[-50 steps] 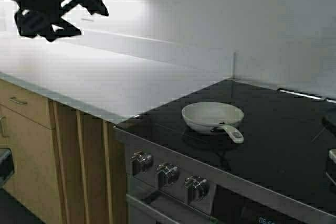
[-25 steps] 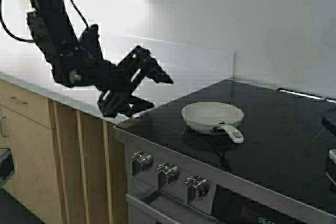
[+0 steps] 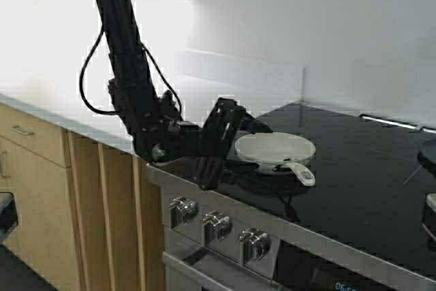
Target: Wash the pan
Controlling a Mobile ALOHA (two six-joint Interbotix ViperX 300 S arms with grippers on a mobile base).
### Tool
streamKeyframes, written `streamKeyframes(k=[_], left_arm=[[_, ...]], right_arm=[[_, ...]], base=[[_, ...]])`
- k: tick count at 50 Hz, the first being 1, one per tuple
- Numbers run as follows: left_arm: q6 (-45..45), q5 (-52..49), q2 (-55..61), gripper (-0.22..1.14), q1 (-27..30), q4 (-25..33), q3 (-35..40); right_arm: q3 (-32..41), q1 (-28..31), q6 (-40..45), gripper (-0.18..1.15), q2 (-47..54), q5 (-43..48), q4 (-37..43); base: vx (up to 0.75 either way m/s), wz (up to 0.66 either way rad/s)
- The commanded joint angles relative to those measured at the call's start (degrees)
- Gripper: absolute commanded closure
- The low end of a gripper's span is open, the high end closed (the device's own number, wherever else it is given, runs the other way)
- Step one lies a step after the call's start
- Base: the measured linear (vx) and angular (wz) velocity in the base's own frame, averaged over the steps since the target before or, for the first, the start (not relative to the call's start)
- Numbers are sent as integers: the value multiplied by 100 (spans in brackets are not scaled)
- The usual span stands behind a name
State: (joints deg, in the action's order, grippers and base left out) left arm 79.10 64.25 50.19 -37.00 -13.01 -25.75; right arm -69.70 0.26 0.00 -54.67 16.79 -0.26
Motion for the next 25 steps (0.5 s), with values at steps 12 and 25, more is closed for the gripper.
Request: streamKeyframes(k=[12,25], left_arm=[[545,-387,492,-9,-246,18,1037],[967,-659,791,-9,-404,97,1670]], right_arm=[[79,0,9,91,158,18,0],[88,0,0,91,149,18,0]], base=[[0,0],[0,0]])
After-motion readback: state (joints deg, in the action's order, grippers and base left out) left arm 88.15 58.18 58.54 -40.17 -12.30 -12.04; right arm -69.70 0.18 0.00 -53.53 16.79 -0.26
